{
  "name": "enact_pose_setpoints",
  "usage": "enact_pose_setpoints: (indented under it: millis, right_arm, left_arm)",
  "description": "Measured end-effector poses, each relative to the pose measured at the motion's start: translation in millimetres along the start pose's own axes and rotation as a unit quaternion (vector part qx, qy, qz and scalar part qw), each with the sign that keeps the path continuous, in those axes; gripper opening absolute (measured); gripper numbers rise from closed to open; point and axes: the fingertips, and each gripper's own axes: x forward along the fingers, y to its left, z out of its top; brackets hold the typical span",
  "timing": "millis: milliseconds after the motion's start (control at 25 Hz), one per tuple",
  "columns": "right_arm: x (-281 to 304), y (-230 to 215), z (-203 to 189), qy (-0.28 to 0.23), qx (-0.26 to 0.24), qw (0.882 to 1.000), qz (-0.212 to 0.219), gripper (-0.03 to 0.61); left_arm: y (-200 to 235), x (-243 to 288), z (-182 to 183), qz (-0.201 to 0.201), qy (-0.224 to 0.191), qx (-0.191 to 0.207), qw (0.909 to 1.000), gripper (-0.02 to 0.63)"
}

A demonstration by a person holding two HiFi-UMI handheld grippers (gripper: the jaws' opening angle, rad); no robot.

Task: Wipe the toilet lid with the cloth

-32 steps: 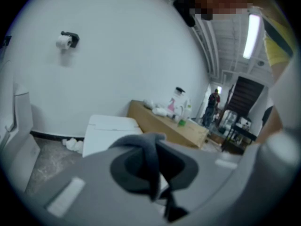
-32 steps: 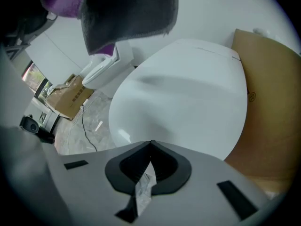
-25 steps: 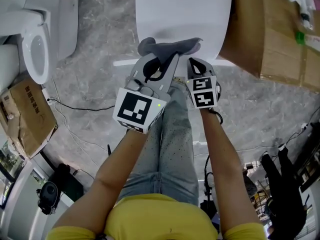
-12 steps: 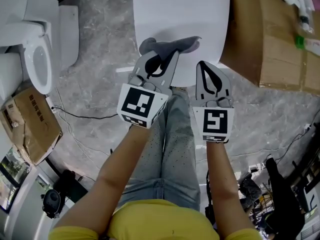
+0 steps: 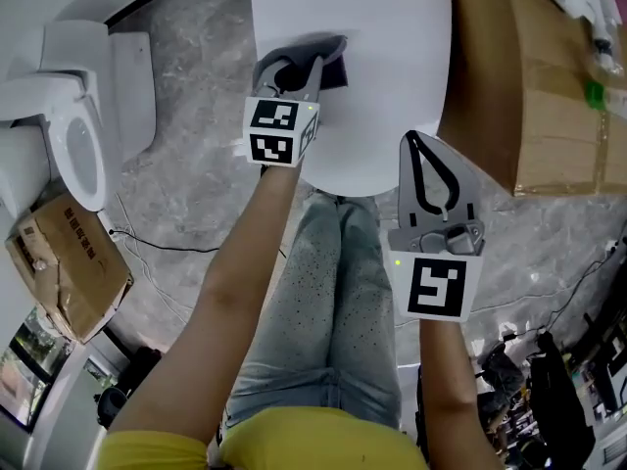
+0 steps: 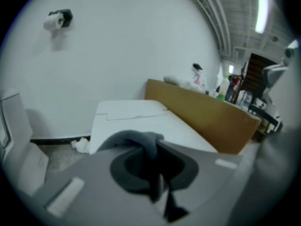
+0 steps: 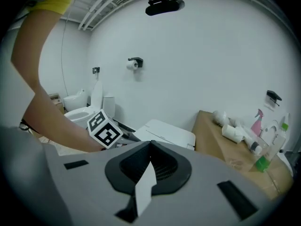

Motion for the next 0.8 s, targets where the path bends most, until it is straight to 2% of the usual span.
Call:
enact_pose_setpoints:
  millis: [120,240,320,440,640,800]
  right_arm:
    - [1,-4,4,0.009,-0.019,1.000,0.001,0.015]
    - [0,-10,4,0.012,-0.006,1.000,-0.010,0.015]
    - [-1,-18,1,0.015,0.004,1.000,-0.019,0.016]
    - [-6,-30,-7,0.023,0.012,0.999,-0.033,0.015]
    - [-13,-40,-19,0.034,0.027,0.997,-0.056,0.015]
    - [-20,-42,-24,0.040,0.032,0.997,-0.065,0.016]
  left_arm:
    - [32,31,-18,0.020,0.019,-0.011,0.9995,0.018]
    - [57,53,-35,0.042,0.042,-0.019,0.9981,0.017]
    - [60,64,-30,0.053,0.046,0.009,0.9975,0.018]
    - [48,89,-14,0.046,0.049,0.039,0.9970,0.018]
    - [-4,144,17,-0.015,0.066,0.050,0.9964,0.018]
    - [-83,176,25,-0.098,0.089,0.094,0.9867,0.018]
